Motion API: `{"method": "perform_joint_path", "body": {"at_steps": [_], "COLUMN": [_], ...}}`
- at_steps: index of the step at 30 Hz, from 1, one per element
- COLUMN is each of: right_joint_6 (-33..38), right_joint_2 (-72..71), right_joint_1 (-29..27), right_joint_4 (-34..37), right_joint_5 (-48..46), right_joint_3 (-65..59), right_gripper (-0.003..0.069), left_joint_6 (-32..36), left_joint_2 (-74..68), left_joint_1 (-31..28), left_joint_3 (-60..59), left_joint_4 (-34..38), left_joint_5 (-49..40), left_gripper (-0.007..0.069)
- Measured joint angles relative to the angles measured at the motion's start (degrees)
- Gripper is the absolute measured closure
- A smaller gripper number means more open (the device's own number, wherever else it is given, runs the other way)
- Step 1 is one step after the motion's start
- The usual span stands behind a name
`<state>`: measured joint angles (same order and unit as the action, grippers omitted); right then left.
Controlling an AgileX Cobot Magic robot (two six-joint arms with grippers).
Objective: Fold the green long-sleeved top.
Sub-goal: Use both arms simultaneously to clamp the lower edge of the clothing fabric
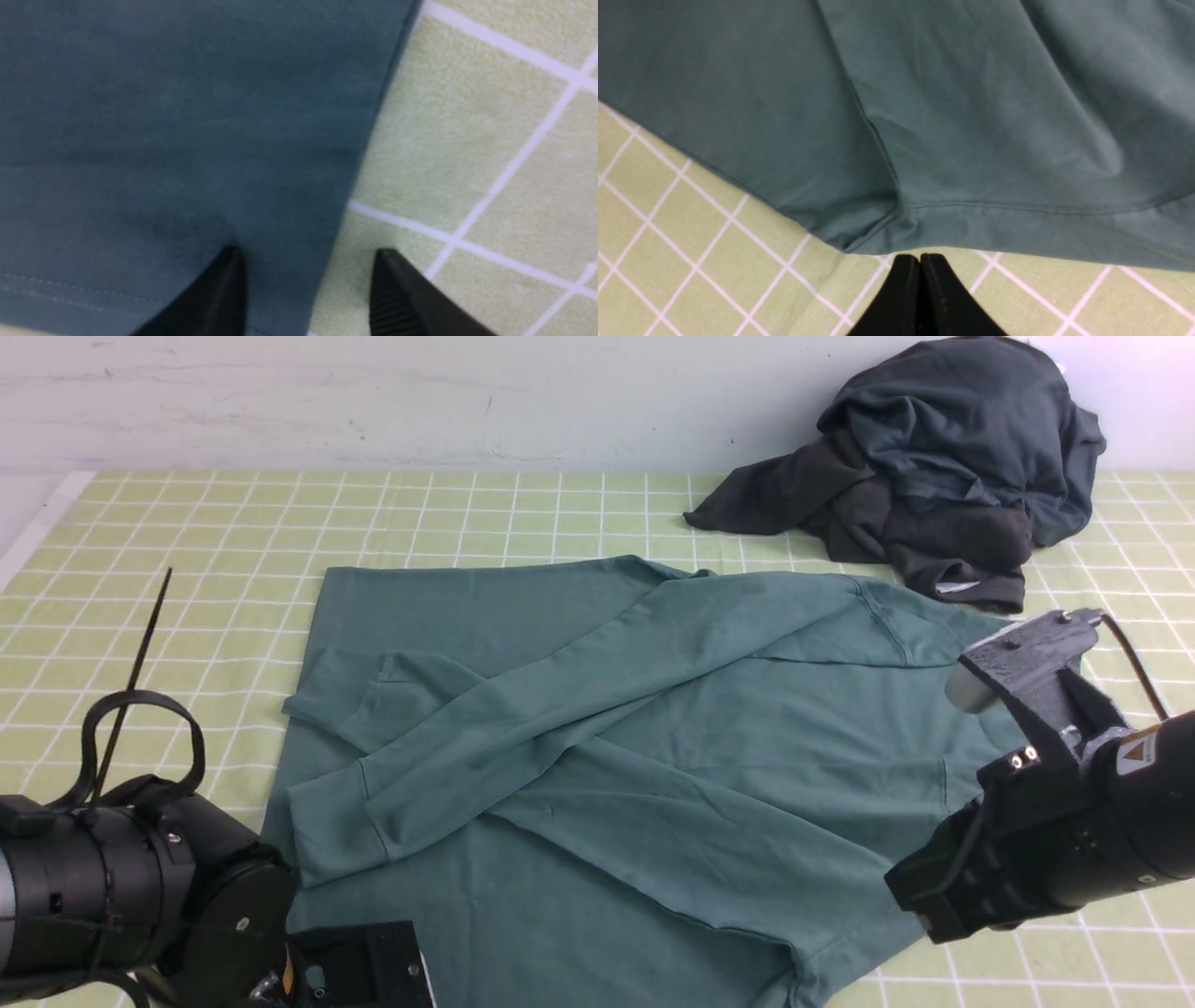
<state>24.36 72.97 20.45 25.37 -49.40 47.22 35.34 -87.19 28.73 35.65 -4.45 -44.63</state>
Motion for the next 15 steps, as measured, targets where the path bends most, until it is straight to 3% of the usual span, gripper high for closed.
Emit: {"method": "perform_joint_path", "body": {"at_steps": [4,7,11,15], "right_joint_6": [6.1,10.0,24.1,32.8], "right_joint_2": [-0.6,-2.2,-7.9,-8.7], "right_joint_1": [0.0,0.0,0.0,0.0], "right_joint_4": [2.5,4.8,11.8,8.9], "right_joint_5": [-0.1,0.0,3.8,5.0], "right_joint_3": [0.0,0.0,0.0,0.0], "right_gripper": [0.0673,0.0673,0.0673,0.0664], "left_joint_6": [-7.6,-11.0,-17.4,-20.6], "left_joint_2": [1.5,3.5,8.2,9.5], "left_joint_1": [0.0,0.0,0.0,0.0], "left_joint_3": [1.7,3.1,4.9,4.9], "left_joint_4": [-1.6,-1.9,-2.3,-2.4], "left_joint_5": [1.2,0.5,-2.4,-5.6], "left_gripper": [0.0553,0.0599,0.0619,0.0619]}}
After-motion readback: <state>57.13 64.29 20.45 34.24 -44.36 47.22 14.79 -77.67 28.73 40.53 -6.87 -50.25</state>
